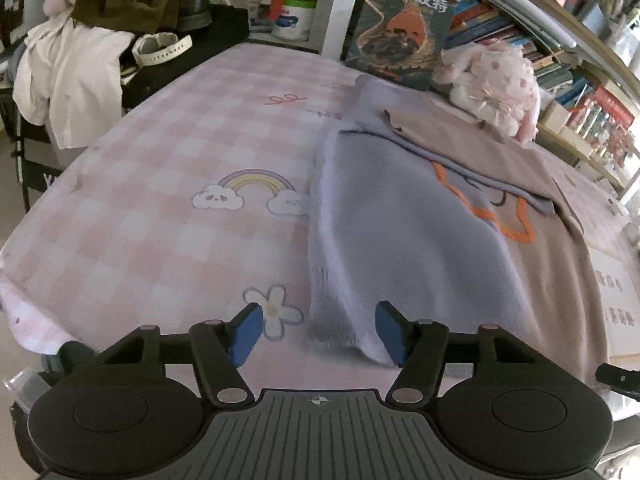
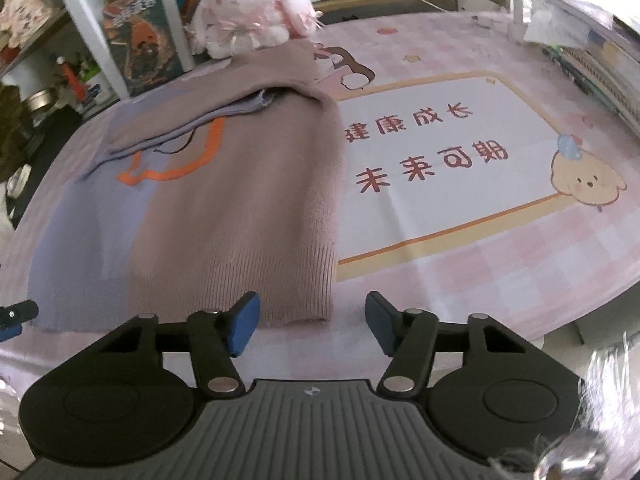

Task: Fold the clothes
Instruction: 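Grasp the lavender side edge with the left tool while the right tool grasps the taupe side edge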

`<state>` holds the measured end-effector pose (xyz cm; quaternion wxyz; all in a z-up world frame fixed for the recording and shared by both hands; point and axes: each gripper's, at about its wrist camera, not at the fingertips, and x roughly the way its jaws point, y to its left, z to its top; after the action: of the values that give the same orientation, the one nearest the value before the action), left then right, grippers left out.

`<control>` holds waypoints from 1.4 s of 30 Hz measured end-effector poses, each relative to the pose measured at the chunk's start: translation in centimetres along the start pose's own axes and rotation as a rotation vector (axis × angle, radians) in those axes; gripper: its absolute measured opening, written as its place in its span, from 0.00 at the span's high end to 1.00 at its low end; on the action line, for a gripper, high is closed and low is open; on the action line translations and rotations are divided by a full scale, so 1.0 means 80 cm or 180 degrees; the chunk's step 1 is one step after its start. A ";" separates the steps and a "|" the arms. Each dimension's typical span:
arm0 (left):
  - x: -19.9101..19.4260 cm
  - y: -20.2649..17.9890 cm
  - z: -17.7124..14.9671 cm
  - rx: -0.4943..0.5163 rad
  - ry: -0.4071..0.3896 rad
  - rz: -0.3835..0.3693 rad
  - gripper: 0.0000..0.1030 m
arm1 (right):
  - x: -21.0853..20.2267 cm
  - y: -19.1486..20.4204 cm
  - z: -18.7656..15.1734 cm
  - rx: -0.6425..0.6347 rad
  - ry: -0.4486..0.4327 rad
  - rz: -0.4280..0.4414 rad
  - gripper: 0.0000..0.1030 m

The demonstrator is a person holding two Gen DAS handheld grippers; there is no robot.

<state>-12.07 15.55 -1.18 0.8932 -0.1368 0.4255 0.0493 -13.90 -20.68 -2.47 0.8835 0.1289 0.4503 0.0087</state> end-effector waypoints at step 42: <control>0.027 0.018 0.028 -0.0339 0.0307 -0.0727 0.96 | 0.012 -0.002 0.031 0.0241 -0.0044 0.0169 0.91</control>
<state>-9.32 17.48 -1.80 0.8630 -0.2338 0.4463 -0.0369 -11.35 -21.23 -1.85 0.8806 0.1743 0.4405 0.0142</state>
